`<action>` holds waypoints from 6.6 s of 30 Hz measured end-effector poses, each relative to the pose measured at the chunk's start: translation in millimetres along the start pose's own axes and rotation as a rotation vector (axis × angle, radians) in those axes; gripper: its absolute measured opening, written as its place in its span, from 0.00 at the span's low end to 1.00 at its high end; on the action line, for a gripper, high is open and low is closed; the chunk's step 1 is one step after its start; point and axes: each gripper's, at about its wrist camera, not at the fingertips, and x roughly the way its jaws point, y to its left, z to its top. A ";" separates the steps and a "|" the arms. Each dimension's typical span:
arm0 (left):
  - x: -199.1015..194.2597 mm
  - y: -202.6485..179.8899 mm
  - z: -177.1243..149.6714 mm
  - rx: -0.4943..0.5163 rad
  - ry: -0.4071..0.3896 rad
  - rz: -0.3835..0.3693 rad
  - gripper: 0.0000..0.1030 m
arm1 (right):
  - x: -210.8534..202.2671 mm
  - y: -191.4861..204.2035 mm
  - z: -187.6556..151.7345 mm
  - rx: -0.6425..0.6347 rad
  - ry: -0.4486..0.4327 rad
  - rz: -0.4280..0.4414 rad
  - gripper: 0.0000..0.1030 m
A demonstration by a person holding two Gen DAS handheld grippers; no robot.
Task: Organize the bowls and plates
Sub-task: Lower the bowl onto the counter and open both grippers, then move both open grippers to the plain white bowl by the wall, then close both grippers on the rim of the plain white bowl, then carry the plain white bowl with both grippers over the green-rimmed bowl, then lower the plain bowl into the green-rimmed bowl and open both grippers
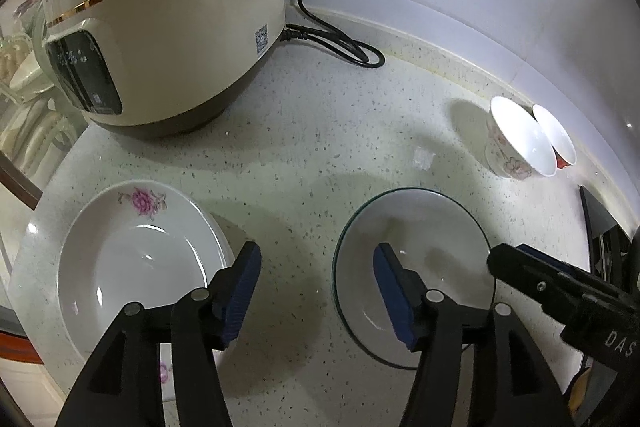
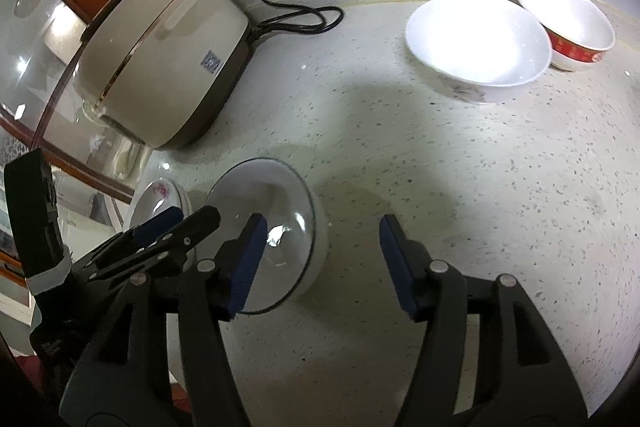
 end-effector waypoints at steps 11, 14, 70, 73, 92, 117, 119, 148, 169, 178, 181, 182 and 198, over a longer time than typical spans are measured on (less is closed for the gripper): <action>-17.8 -18.9 25.1 0.017 -0.047 -0.052 0.60 | -12.1 -59.1 7.4 0.203 -0.052 -0.025 0.65; -17.4 -27.3 40.5 0.006 -0.034 -0.095 0.62 | -14.0 -75.3 10.6 0.258 -0.060 -0.035 0.65; 85.6 -169.8 68.5 0.231 0.219 -0.237 0.14 | -35.0 -121.7 14.9 0.395 -0.108 -0.073 0.23; 75.6 -166.8 58.6 0.228 0.213 -0.244 0.14 | -42.8 -118.3 5.4 0.384 -0.108 -0.074 0.23; 12.5 -130.8 41.4 0.192 0.093 -0.268 0.14 | -71.6 -68.1 4.5 0.267 -0.159 -0.072 0.23; -10.6 -77.0 23.8 0.087 0.039 -0.261 0.14 | -65.5 -22.8 -1.2 0.151 -0.131 -0.026 0.23; -11.9 -72.0 21.3 0.078 0.038 -0.261 0.14 | -64.0 -18.4 -2.2 0.138 -0.127 -0.021 0.23; -7.3 -11.4 -4.5 -0.049 0.046 -0.179 0.14 | -27.2 34.5 -1.9 -0.019 -0.033 0.012 0.23; 6.8 -12.2 -7.0 -0.011 0.067 -0.132 0.15 | -12.8 35.9 -1.1 -0.047 0.001 -0.007 0.23; 12.7 -13.4 -9.9 -0.003 0.079 -0.121 0.15 | -6.5 37.0 -3.0 -0.066 0.023 -0.026 0.23; 16.1 -15.1 -11.9 0.003 0.090 -0.119 0.15 | -4.0 36.9 -3.6 -0.077 0.034 -0.054 0.23; 16.7 -15.8 -12.5 0.006 0.093 -0.118 0.16 | -3.4 35.9 -3.6 -0.076 0.038 -0.060 0.25; 11.5 -9.8 -10.6 -0.028 0.081 -0.106 0.18 | -14.2 38.2 -1.9 -0.082 -0.005 -0.060 0.50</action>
